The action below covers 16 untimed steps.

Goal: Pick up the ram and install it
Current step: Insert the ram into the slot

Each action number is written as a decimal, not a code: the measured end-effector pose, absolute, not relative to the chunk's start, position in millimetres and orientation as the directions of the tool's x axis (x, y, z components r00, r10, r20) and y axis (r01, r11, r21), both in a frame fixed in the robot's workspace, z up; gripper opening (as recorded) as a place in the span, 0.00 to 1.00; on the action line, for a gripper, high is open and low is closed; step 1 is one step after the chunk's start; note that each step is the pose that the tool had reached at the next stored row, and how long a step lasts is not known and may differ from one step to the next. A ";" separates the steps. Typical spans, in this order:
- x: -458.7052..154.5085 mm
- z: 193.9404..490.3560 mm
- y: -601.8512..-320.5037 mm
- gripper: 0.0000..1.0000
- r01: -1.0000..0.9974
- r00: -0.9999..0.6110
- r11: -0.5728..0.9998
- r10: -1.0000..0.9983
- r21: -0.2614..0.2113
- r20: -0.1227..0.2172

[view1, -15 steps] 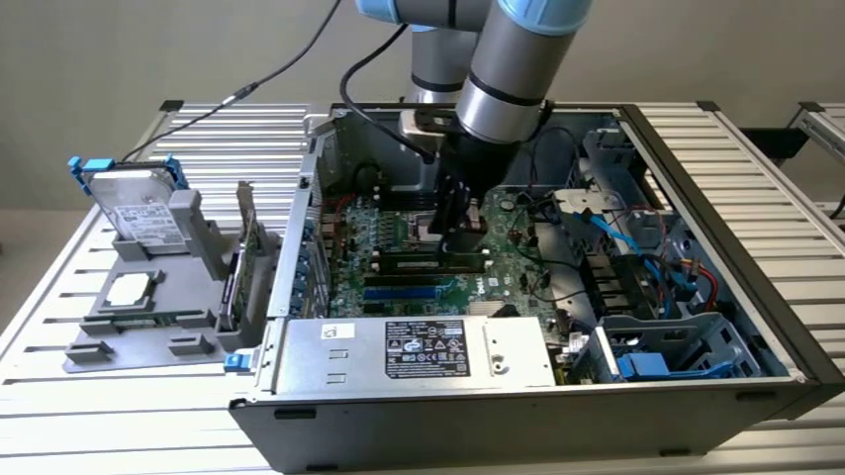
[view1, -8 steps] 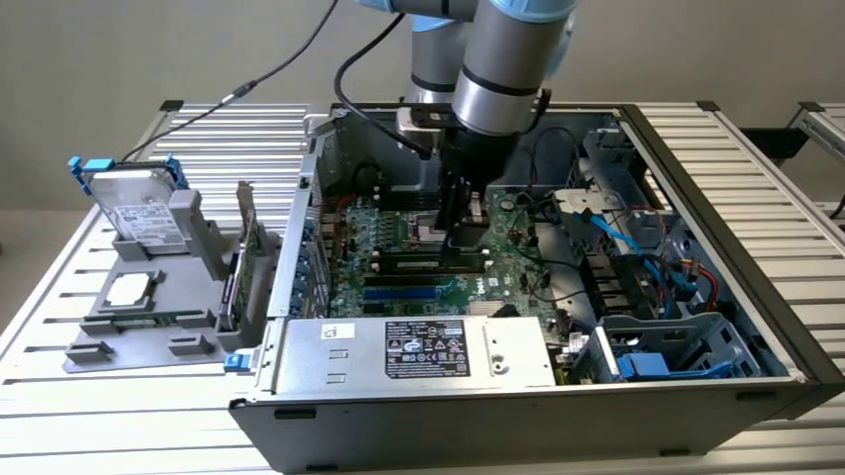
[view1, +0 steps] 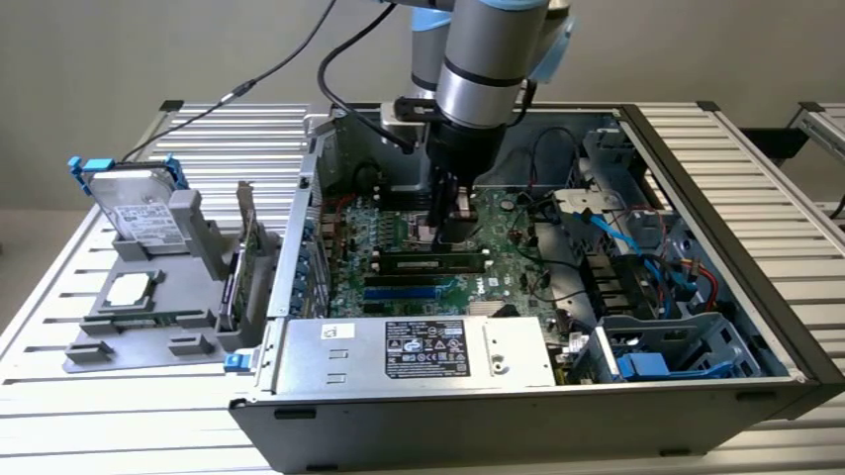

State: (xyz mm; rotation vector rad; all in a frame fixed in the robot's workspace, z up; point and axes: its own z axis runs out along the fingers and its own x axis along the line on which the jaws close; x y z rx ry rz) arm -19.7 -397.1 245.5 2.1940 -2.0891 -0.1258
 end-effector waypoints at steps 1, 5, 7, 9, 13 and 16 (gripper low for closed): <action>-21.8 245.5 -397.3 0.52 -0.990 0.050 -0.047 -0.999 0.133 0.016; -22.3 245.6 -397.3 0.43 -0.990 0.050 -0.048 -0.999 0.132 0.016; -22.3 245.6 -397.3 0.31 -0.990 0.050 -0.048 -0.999 0.132 0.016; -22.3 245.6 -397.3 0.19 -0.990 0.050 -0.048 -0.999 0.132 0.016; -22.3 245.6 -397.3 0.10 -0.990 0.050 -0.047 -0.999 0.132 0.016; -22.3 245.6 -397.3 0.10 -0.990 0.050 -0.047 -0.999 0.132 0.016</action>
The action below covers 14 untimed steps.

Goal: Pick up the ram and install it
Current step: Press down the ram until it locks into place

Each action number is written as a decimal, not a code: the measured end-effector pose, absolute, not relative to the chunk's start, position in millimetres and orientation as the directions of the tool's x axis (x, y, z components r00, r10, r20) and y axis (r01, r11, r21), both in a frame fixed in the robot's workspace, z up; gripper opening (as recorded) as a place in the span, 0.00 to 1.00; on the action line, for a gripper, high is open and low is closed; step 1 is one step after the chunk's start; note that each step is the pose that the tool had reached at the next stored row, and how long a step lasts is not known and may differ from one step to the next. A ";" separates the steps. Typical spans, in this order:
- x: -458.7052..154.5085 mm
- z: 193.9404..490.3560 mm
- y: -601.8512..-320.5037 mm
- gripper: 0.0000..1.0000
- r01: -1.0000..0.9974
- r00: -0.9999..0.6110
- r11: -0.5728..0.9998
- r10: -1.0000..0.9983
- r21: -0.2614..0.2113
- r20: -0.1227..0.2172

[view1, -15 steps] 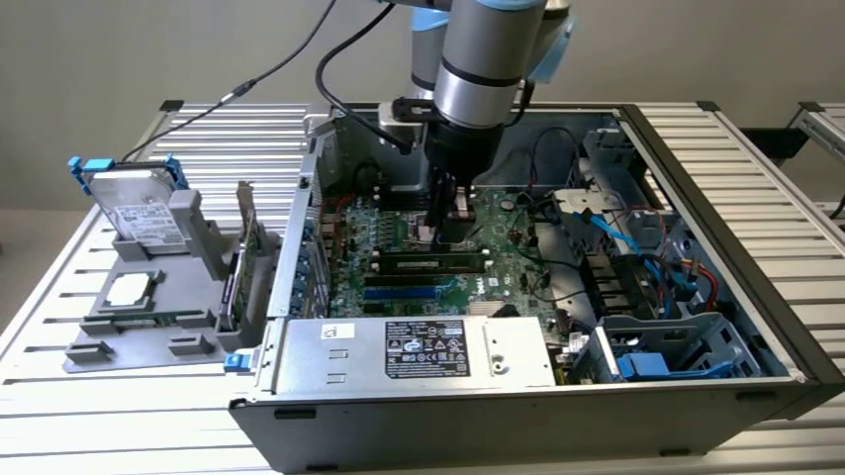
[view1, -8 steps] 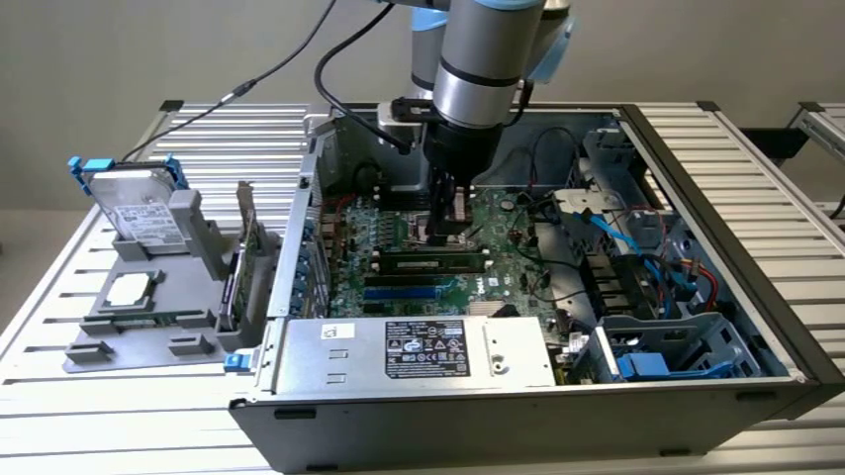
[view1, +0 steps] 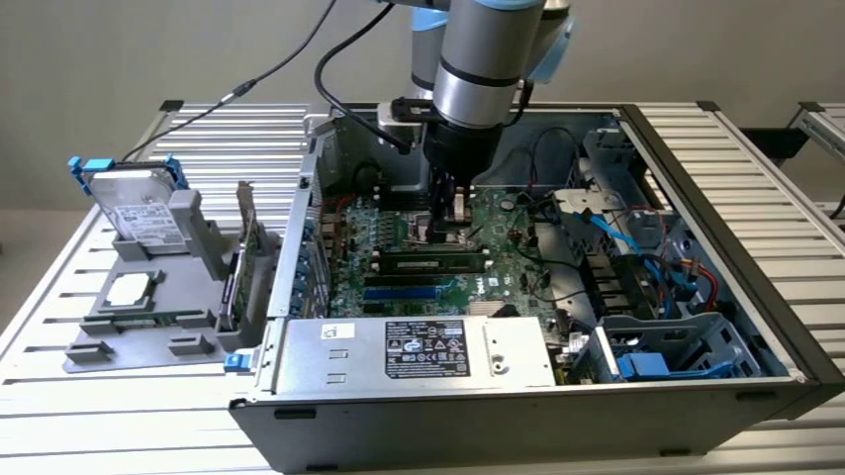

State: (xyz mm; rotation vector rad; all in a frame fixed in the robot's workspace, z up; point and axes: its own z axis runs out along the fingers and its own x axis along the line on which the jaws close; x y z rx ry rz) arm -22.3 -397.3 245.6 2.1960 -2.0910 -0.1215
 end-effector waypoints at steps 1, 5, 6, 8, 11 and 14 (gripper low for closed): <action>-22.3 245.6 -397.3 0.10 -0.990 0.050 -0.047 -0.999 0.132 0.016; -22.3 245.6 -397.3 0.10 -0.990 0.050 -0.048 -0.999 0.132 0.016; -22.3 245.6 -397.3 0.10 -0.990 0.050 -0.047 -0.999 0.132 0.016; -22.3 245.6 -397.3 0.10 -0.990 0.050 -0.047 -0.999 0.132 0.016; -22.2 245.6 -397.3 0.10 -0.990 0.050 -0.047 -0.999 0.132 0.016; -12.9 245.4 -397.3 0.10 -0.990 0.050 -0.047 -0.999 0.132 0.016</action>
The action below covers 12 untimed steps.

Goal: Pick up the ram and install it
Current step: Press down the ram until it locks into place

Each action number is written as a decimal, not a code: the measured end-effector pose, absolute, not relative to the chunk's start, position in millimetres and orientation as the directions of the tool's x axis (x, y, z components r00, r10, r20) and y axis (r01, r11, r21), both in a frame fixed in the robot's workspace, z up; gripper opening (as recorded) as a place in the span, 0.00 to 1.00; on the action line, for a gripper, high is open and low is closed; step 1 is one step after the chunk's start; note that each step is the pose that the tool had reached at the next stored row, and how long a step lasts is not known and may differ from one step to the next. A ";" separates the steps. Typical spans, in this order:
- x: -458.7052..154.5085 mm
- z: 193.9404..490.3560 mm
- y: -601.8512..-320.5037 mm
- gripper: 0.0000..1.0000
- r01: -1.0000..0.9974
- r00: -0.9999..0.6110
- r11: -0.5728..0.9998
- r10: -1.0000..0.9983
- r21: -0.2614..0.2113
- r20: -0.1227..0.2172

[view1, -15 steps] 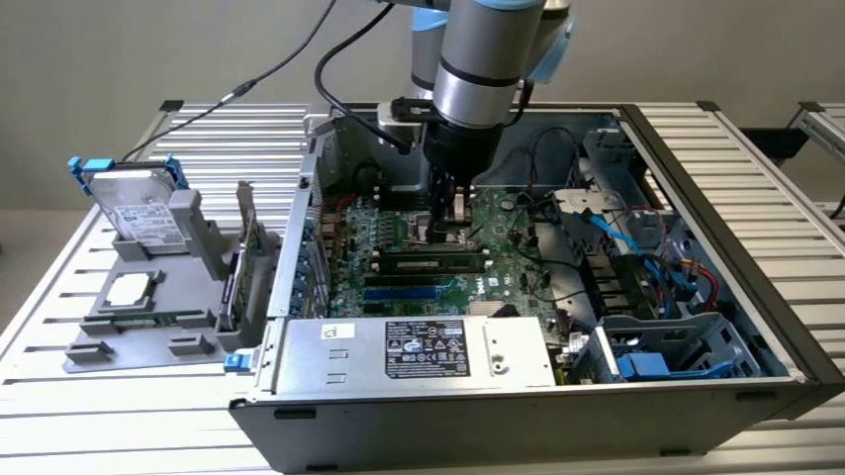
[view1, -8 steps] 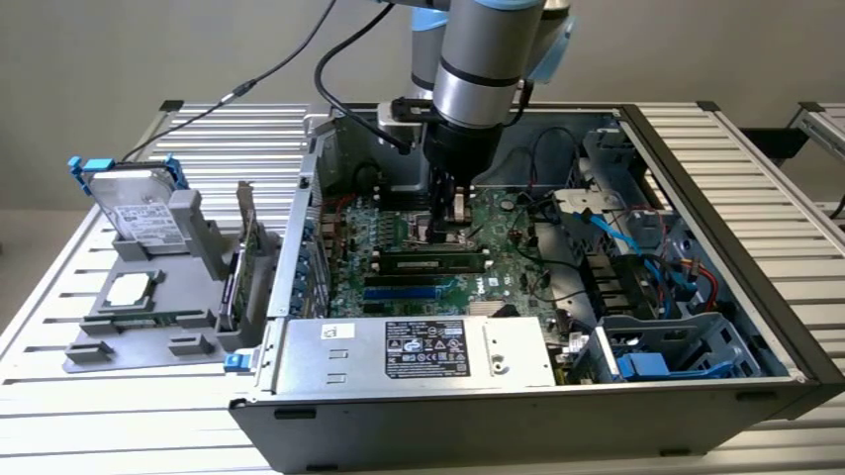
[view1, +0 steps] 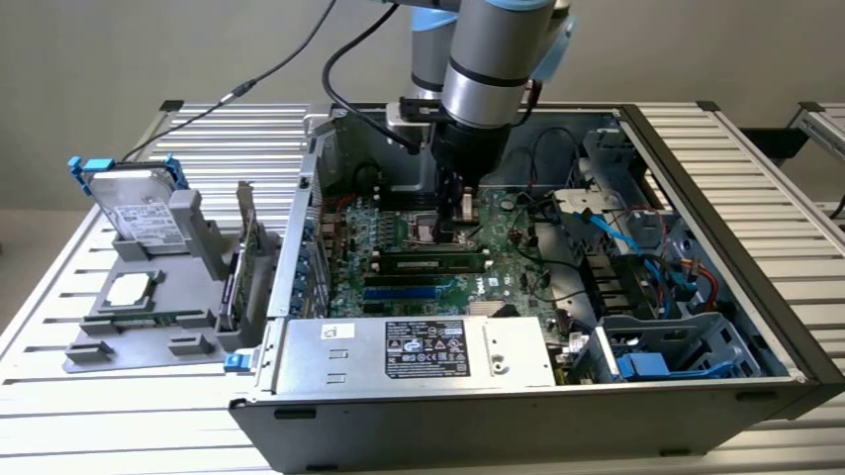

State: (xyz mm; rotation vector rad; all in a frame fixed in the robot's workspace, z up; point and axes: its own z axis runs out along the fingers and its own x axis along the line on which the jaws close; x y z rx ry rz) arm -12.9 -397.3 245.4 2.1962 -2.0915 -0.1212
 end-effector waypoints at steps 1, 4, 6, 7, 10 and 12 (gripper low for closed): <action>-9.7 245.3 -397.3 0.10 -0.990 0.050 -0.048 -0.999 0.131 0.015; -3.8 244.6 -398.0 0.10 -0.990 0.050 -0.047 -0.999 0.130 0.016; -1.6 242.9 -398.3 0.10 -0.991 0.050 -0.047 -0.999 0.126 0.016; -0.6 241.9 -398.5 0.10 -0.991 0.050 -0.047 -0.999 0.123 0.016; 1.7 238.3 -398.9 0.10 -0.992 0.050 -0.047 -0.999 0.117 0.016; 1.9 235.3 -399.2 0.10 -0.992 0.049 -0.047 -0.999 0.114 0.016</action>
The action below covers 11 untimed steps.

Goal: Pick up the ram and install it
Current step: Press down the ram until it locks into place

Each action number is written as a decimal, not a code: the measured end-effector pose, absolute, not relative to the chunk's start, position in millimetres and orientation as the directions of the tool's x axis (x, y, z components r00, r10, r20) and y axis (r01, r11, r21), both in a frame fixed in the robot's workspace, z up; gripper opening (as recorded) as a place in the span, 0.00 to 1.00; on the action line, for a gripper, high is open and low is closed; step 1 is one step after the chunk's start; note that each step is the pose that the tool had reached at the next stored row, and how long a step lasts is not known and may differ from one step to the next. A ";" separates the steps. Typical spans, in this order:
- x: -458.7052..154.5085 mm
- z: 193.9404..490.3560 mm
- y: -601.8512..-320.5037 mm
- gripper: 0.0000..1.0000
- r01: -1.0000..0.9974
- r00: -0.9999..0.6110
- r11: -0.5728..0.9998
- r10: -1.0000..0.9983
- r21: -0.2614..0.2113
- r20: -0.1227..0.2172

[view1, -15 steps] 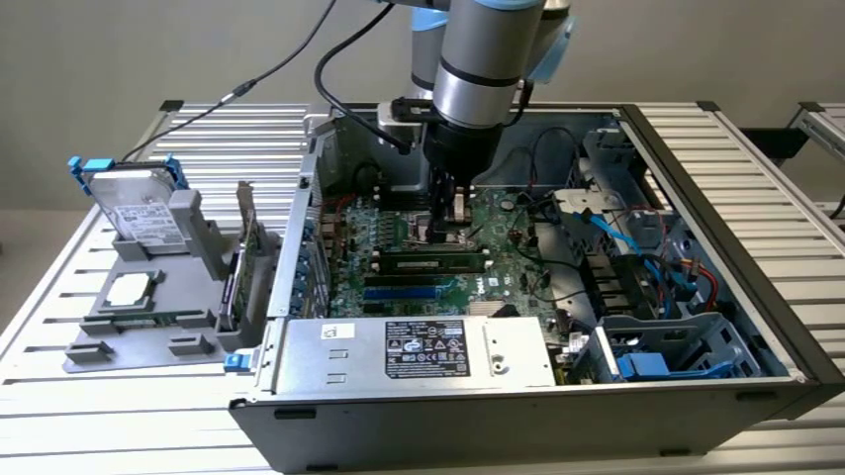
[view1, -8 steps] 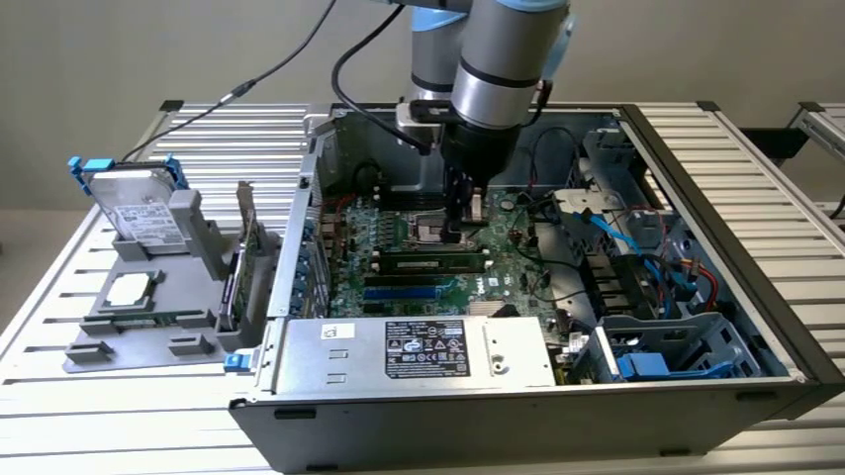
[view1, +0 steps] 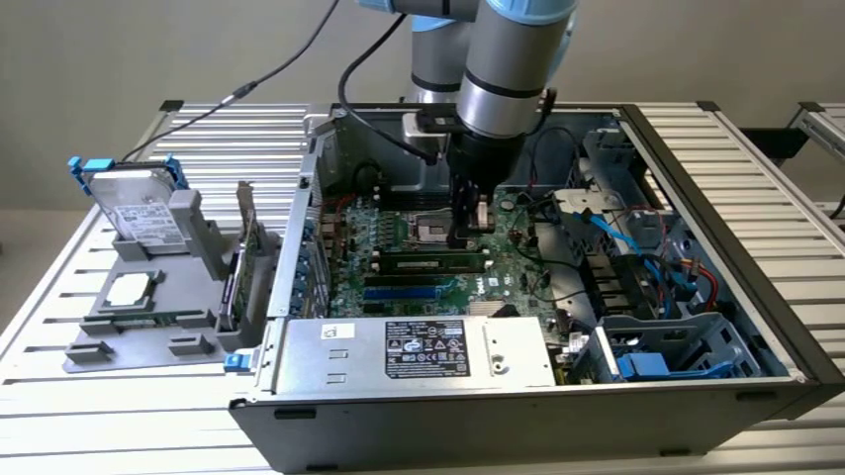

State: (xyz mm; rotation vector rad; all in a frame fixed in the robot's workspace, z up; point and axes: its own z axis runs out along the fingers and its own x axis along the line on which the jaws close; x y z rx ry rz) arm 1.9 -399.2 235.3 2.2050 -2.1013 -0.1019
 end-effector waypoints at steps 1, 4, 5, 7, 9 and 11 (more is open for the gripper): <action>1.9 234.3 -399.2 0.10 -0.992 0.049 -0.047 -0.999 0.114 0.017; 2.5 233.4 -399.2 0.10 -0.992 0.048 -0.046 -0.999 0.114 0.017; 2.9 233.4 -399.2 0.10 -0.992 0.048 -0.046 -0.999 0.114 0.017; 4.8 233.5 -399.3 0.10 -0.992 0.048 -0.045 -0.999 0.114 0.017; 6.4 233.6 -399.7 0.10 -0.993 0.047 -0.045 -0.999 0.114 0.017; 7.6 233.7 -400.5 0.10 -0.993 0.047 -0.045 -0.999 0.114 0.017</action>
